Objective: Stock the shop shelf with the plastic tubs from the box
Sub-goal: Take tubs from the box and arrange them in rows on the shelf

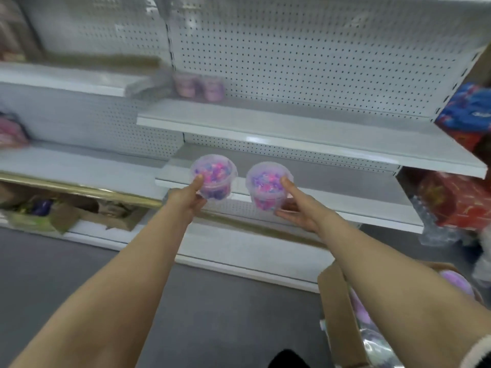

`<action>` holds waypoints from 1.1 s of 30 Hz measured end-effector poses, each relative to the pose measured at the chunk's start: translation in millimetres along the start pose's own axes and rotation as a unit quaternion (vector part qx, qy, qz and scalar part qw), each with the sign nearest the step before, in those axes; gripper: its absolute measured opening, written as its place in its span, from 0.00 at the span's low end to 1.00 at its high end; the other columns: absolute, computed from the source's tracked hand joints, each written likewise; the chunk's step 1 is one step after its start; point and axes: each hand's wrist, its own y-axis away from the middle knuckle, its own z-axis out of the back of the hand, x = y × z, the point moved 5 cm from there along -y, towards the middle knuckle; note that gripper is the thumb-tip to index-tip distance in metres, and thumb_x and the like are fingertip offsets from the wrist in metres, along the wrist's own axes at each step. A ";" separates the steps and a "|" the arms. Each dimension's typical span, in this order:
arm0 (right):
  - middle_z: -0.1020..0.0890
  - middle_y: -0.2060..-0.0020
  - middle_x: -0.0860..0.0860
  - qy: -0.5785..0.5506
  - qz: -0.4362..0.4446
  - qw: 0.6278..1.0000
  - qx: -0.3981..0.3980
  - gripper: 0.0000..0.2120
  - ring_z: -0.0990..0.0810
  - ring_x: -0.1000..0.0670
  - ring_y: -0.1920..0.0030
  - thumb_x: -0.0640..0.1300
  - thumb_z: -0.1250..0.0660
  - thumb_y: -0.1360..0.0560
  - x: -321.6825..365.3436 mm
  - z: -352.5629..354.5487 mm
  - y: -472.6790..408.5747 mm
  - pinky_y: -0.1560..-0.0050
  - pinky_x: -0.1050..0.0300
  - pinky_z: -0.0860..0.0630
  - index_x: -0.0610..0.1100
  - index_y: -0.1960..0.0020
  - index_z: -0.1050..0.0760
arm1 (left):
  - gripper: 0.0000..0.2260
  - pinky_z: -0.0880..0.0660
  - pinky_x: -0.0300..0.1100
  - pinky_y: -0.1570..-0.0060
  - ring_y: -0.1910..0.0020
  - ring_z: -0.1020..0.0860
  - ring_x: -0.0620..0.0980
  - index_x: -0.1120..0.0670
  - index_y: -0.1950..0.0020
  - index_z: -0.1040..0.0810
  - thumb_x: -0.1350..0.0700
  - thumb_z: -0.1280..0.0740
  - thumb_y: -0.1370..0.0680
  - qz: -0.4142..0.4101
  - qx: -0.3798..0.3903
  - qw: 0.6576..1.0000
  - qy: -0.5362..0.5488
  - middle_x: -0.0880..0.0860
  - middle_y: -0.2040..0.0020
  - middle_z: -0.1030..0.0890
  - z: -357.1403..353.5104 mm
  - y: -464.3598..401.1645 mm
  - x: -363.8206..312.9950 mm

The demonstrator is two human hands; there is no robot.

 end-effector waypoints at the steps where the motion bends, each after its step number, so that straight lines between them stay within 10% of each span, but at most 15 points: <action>1: 0.23 0.41 0.38 0.000 0.010 1.000 0.008 0.39 0.20 0.44 0.41 0.63 0.23 0.36 12.8 -15.6 -7.7 0.41 0.48 0.20 0.39 0.35 0.28 | 0.29 0.21 0.53 0.45 0.52 0.17 0.59 0.67 0.43 0.27 0.47 0.23 0.31 -0.012 -0.008 1.000 0.016 0.66 0.49 0.19 9.2 -5.4 -14.1; 28: 0.22 0.45 0.39 0.004 0.084 0.996 -0.029 0.30 0.19 0.42 0.45 0.66 0.26 0.35 215.8 -222.5 -305.4 0.44 0.47 0.19 0.42 0.48 0.23 | 0.33 0.26 0.39 0.74 0.64 0.18 0.50 0.62 0.38 0.29 0.40 0.26 0.31 -0.033 -0.033 0.998 -0.049 0.59 0.48 0.18 22.9 -336.3 -259.7; 33: 0.20 0.46 0.39 -0.009 0.083 0.994 -0.071 0.31 0.18 0.42 0.48 0.65 0.27 0.33 215.3 -228.9 -325.4 0.43 0.45 0.19 0.40 0.46 0.23 | 0.31 0.19 0.51 0.51 0.61 0.20 0.55 0.67 0.42 0.26 0.45 0.23 0.32 -0.037 0.006 0.999 -0.036 0.58 0.58 0.23 17.1 -384.6 -271.4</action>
